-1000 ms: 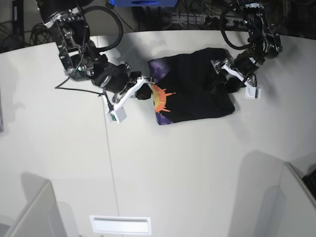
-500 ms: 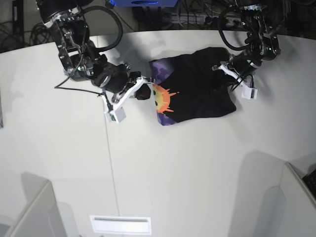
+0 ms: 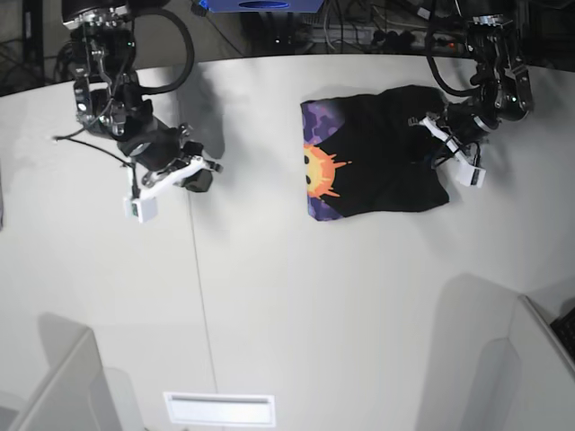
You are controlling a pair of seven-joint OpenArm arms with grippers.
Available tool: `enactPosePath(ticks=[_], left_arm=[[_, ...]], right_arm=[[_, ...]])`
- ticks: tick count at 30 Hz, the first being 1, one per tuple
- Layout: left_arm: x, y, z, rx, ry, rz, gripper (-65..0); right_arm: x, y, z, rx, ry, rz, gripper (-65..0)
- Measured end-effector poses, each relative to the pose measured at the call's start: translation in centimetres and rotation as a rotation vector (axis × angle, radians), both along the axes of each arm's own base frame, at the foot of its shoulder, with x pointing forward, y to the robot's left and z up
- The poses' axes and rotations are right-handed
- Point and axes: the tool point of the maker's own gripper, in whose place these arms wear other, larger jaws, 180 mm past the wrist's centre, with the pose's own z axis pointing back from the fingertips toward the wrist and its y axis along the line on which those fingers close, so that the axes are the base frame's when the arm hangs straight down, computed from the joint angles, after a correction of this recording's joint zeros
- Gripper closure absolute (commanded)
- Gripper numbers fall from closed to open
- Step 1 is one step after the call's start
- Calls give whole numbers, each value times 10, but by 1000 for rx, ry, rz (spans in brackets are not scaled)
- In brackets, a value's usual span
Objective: Fold the T-shirt properly
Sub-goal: 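Release the fold with the right gripper and withdraw it, then grasp the folded bundle's edge with the left gripper and rotate it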
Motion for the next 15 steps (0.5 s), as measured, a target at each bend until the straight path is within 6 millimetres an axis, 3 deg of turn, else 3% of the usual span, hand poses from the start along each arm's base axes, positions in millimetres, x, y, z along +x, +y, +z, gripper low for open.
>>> enactPosePath(ticks=[9, 15], left_arm=[[20, -40, 4, 85, 3, -288, 0], [36, -59, -1, 275, -35, -479, 0]], right_arm=[[-13, -23, -11, -13, 41, -68, 0], [-19, -39, -15, -17, 60, -118, 0]])
